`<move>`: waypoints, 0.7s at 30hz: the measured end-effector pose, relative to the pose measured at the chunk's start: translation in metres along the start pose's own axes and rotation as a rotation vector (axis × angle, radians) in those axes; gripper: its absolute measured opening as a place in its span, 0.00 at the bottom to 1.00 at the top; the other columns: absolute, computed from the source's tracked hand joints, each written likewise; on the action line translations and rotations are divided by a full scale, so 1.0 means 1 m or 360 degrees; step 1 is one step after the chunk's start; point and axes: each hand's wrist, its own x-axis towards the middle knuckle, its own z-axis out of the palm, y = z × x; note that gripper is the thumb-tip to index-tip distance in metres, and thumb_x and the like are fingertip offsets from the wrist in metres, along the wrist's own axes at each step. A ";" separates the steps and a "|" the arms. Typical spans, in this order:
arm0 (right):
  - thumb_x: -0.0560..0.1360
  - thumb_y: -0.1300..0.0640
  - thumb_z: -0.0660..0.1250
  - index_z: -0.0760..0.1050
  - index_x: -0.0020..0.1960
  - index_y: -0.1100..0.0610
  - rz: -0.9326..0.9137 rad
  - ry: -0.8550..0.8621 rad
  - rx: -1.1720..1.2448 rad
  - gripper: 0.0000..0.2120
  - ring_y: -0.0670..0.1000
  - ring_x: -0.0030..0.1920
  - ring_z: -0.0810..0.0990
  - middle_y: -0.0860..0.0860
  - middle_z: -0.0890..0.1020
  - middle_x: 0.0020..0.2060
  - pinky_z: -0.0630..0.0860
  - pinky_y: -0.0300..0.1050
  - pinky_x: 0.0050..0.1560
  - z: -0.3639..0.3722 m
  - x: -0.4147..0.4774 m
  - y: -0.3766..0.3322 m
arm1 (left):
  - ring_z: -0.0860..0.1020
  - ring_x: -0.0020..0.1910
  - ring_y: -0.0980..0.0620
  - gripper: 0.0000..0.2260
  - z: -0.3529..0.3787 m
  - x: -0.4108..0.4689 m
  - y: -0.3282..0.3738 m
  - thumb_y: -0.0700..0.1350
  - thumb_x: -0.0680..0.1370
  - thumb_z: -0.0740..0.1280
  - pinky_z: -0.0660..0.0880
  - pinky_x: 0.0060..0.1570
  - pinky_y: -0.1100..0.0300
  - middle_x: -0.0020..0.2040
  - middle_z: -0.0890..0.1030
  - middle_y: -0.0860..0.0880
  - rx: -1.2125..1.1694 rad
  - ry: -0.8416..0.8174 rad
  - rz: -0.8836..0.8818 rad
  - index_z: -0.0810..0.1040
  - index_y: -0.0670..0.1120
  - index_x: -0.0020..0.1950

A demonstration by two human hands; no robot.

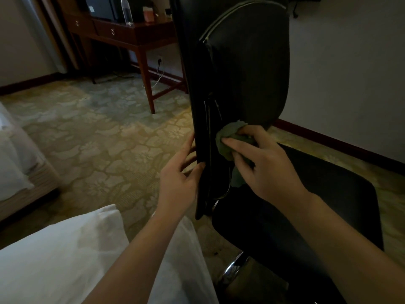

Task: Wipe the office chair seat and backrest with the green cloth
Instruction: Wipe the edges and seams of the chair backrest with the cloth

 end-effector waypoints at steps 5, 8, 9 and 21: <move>0.78 0.62 0.67 0.79 0.64 0.57 0.0077 0.0040 0.0107 0.16 0.54 0.60 0.77 0.57 0.74 0.63 0.78 0.46 0.60 0.009 -0.008 0.007 | 0.78 0.66 0.59 0.30 0.005 -0.003 -0.001 0.31 0.81 0.65 0.78 0.63 0.50 0.66 0.80 0.56 -0.0027 0.0058 -0.0011 0.67 0.59 0.75; 0.77 0.62 0.67 0.79 0.64 0.56 0.0170 -0.0024 0.0173 0.15 0.52 0.59 0.78 0.55 0.74 0.62 0.78 0.44 0.59 0.015 -0.024 0.012 | 0.77 0.66 0.60 0.30 0.007 -0.004 0.000 0.33 0.81 0.65 0.78 0.64 0.51 0.66 0.80 0.57 -0.0041 0.0083 -0.0001 0.67 0.64 0.72; 0.77 0.61 0.68 0.80 0.63 0.56 0.0202 -0.0074 0.0169 0.15 0.52 0.58 0.78 0.55 0.75 0.62 0.79 0.45 0.58 0.016 -0.030 0.013 | 0.77 0.66 0.60 0.29 0.008 -0.004 0.000 0.33 0.81 0.65 0.78 0.65 0.51 0.67 0.80 0.56 -0.0036 0.0090 0.0001 0.67 0.64 0.72; 0.78 0.59 0.64 0.78 0.66 0.57 0.0111 0.0040 0.0102 0.16 0.53 0.58 0.78 0.57 0.74 0.63 0.78 0.43 0.59 0.005 -0.014 -0.003 | 0.77 0.68 0.56 0.28 0.010 -0.004 -0.006 0.32 0.81 0.65 0.76 0.66 0.47 0.69 0.79 0.52 -0.0090 0.0119 0.0010 0.70 0.58 0.74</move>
